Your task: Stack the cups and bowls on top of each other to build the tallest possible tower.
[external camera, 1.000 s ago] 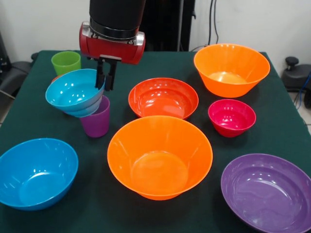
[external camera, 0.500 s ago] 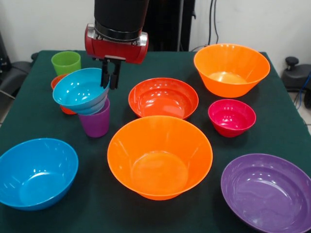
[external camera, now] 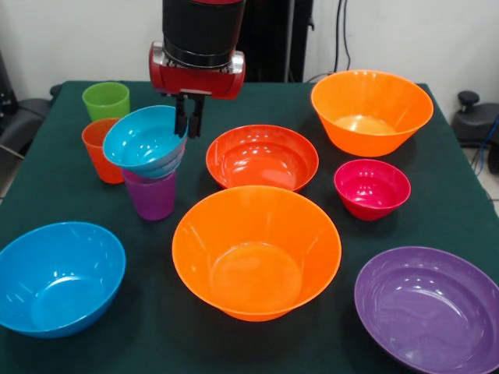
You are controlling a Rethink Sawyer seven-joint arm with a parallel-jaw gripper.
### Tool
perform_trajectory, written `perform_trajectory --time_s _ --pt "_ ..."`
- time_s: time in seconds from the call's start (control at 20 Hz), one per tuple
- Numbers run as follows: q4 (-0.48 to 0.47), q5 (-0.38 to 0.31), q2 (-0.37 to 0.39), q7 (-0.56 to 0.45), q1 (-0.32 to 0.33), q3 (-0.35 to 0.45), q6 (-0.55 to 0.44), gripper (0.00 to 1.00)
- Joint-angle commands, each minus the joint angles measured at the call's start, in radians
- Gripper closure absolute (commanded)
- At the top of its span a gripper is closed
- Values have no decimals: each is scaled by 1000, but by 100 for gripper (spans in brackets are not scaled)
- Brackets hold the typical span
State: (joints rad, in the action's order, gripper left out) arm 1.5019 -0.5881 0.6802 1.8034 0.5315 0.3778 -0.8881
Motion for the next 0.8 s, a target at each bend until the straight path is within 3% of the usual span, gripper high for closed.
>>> perform_trajectory --time_s 0.05,0.8 --pt "123 -88 21 -241 7 48 35 100" --pt "171 -181 27 -167 28 26 128 100"
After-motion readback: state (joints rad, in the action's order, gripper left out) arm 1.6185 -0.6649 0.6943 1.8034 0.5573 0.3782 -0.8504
